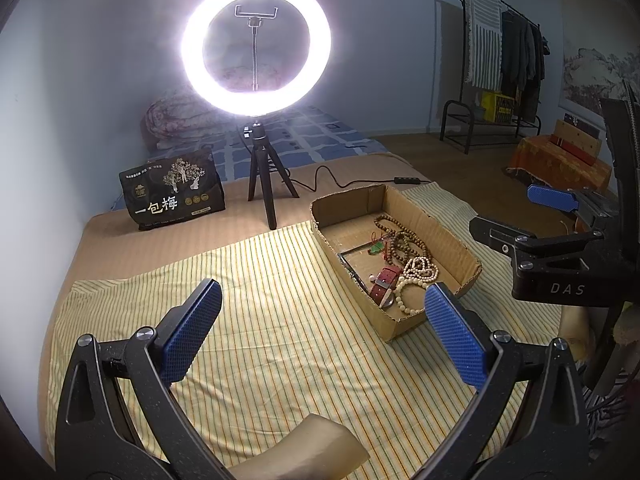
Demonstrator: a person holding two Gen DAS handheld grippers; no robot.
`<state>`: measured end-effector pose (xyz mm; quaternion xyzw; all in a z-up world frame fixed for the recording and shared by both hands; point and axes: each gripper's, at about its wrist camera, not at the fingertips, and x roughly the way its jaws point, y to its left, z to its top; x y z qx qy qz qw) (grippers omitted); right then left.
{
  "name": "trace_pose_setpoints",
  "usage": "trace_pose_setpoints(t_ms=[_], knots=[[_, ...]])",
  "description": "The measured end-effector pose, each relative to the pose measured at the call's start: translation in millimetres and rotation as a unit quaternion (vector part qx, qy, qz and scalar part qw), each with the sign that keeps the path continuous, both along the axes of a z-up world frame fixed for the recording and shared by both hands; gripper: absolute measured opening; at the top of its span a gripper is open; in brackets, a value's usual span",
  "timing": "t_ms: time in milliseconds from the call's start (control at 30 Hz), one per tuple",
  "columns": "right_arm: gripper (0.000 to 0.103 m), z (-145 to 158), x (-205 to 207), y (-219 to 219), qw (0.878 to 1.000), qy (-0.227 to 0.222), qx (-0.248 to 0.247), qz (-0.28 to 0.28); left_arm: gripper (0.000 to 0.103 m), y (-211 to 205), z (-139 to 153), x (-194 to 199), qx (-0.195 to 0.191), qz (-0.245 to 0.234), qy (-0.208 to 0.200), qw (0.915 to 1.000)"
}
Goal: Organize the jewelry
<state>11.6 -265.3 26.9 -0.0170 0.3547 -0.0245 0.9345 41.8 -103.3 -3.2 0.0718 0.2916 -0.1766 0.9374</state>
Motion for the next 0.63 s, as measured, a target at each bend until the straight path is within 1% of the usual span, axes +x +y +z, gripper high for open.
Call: trace_pose_setpoints(t_ms=[467,633], knots=[[0.103,-4.7,-1.7,-0.1,1.0,0.005,0.0,0.0,0.103,3.2,0.2,-0.7,0.004,0.004,-0.003,1.0],[0.103,-7.0,-1.8,-1.7,1.0,0.009,-0.003,0.0,0.103,4.5,1.2,-2.0,0.011,0.011,-0.015,0.9998]])
